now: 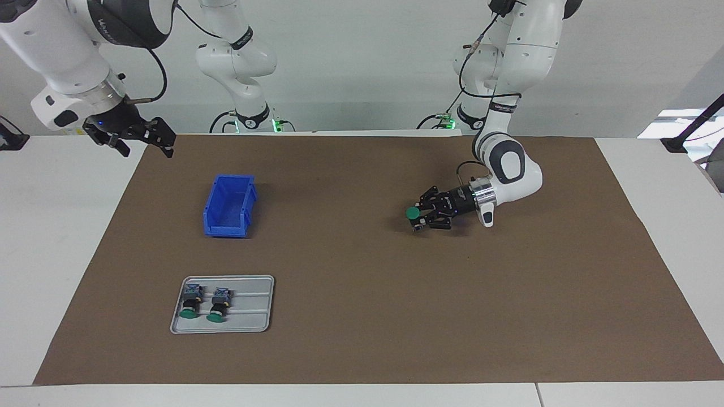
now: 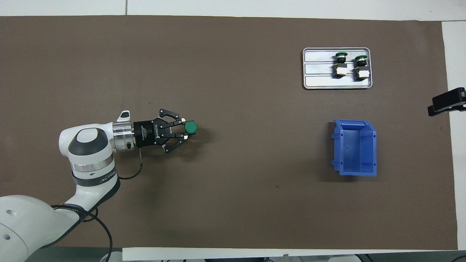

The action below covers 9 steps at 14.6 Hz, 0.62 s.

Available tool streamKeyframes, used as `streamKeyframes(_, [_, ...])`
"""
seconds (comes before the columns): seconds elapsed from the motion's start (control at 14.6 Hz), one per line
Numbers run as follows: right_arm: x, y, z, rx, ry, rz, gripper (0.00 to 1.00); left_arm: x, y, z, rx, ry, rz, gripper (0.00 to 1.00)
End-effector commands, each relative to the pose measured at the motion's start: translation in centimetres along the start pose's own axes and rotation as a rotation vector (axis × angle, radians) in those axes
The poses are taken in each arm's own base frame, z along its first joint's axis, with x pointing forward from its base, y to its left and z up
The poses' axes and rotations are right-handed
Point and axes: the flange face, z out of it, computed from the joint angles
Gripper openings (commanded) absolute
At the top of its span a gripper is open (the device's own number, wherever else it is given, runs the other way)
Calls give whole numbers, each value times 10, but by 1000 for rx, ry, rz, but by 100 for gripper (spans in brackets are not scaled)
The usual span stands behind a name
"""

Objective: Place and press button with both arms

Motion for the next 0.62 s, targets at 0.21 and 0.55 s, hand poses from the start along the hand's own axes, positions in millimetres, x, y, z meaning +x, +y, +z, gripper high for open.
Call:
streamKeyframes(0.21, [-8, 1, 1, 5, -5, -16, 99, 6, -5, -6, -11, -45, 8, 0])
streamKeyframes(0.55, [-8, 1, 1, 5, -5, -16, 99, 8, -7, -2, -11, -16, 9, 0])
